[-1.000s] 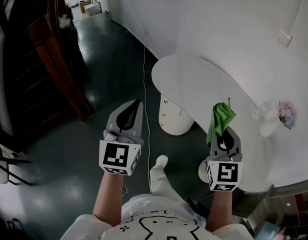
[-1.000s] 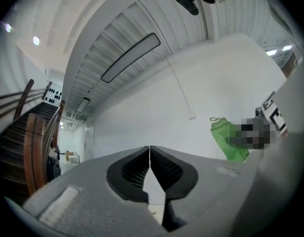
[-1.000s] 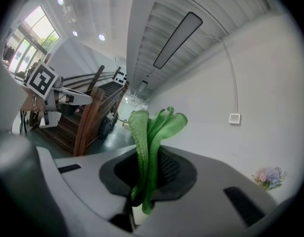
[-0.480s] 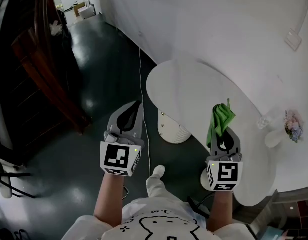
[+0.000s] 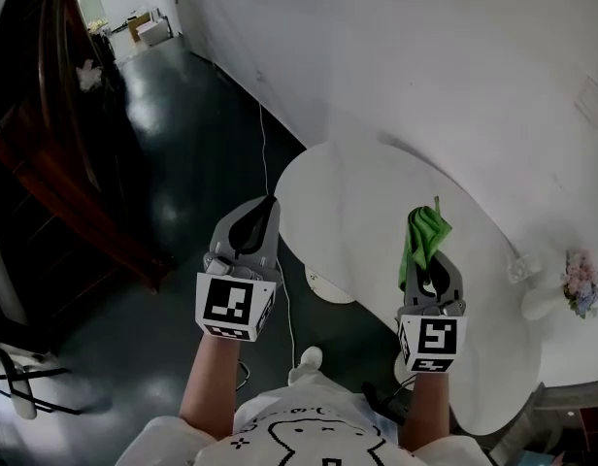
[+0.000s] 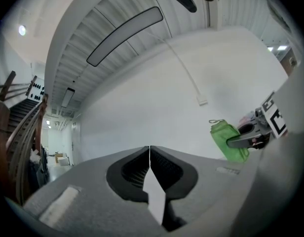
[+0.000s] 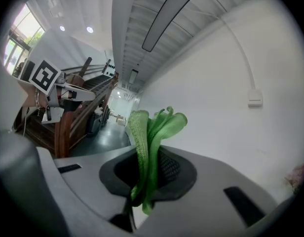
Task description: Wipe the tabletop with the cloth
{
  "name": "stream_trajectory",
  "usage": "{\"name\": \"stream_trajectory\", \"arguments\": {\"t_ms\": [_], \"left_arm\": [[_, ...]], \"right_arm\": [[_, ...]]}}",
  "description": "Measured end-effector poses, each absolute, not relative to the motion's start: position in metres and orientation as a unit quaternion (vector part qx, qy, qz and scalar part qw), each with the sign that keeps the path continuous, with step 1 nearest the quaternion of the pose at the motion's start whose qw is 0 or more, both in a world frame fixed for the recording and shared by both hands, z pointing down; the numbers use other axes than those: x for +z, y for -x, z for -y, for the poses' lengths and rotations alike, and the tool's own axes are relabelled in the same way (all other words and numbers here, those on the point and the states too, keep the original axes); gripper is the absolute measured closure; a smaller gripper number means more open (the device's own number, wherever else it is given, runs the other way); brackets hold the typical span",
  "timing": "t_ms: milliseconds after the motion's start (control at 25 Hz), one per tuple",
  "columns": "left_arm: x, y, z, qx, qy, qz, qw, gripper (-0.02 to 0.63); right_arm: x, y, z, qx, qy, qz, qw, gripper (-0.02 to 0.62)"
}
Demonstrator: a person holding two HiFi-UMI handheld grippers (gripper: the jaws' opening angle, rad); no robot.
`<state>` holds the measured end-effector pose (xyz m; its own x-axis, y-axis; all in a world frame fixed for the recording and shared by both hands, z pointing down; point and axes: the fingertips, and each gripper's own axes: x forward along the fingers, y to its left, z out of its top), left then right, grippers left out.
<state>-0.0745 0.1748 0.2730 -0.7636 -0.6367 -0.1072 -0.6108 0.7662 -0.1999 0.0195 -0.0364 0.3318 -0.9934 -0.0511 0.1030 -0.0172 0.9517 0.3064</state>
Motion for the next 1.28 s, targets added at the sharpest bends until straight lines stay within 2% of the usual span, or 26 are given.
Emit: {"name": "stream_trajectory", "arguments": {"t_ms": [280, 1000, 1280], "left_arm": [[0.268, 0.142, -0.138, -0.078, 0.352, -0.929, 0.084, 0.586], [0.283, 0.242, -0.093, -0.074, 0.422, -0.9, 0.084, 0.586], [0.291, 0.306, -0.079, -0.077, 0.475, -0.873, 0.083, 0.586]], "right_arm": [[0.328, 0.035, 0.073, -0.142, -0.045, 0.987, 0.059, 0.551], [0.342, 0.062, 0.111, -0.12, -0.159, 0.977, 0.078, 0.551], [0.35, 0.106, 0.103, -0.106, -0.214, 0.967, 0.091, 0.551]]}}
